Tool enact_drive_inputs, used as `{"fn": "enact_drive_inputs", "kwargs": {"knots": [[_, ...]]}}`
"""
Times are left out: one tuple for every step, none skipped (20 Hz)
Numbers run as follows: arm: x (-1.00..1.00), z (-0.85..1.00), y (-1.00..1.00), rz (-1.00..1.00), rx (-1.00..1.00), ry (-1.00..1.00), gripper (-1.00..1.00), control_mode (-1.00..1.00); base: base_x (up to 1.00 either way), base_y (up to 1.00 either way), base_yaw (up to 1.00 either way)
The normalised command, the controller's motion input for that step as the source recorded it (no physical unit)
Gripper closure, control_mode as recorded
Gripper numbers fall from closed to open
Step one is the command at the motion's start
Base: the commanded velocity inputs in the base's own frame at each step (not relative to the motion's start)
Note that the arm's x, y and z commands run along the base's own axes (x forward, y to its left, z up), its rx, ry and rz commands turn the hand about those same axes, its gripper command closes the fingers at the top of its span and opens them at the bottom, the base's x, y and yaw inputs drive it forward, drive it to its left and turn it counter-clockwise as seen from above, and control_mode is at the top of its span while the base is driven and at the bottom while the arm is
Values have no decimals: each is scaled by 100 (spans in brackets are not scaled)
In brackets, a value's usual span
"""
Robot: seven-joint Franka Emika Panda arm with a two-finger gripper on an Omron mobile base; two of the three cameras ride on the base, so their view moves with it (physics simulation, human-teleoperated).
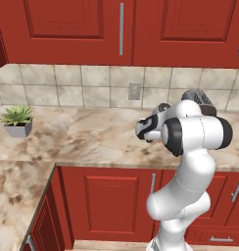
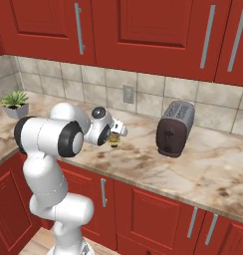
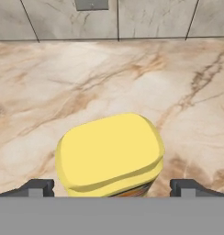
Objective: Place the condiment bottle and mustard from the counter to the top shelf of the fridge. If the existing items in the fridge are on the top shelf, move them to other shelves.
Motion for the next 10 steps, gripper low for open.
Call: {"fn": "enact_drive_inputs", "kwargs": {"knots": [[2,-4,0,0,0,-1,-100,-100,0,0,0],[3,-4,0,0,0,-1,-100,-100,0,0,0],[1,-4,0,0,0,-1,-100,-100,0,0,0],[0,-3,0,0,0,-1,-100,-100,0,0,0],[1,-5,0,0,0,-1,-100,-100,0,0,0],[2,-4,-1,0,0,-1,-100,-100,0,0,0],[2,-4,-2,0,0,-1,-100,-100,0,0,0],[0,-1,-1,0,0,-1,-100,-100,0,0,0],[0,0,-2,0,0,-1,-100,-100,0,0,0],[0,0,-5,0,0,-2,-100,-100,0,0,0]]}}
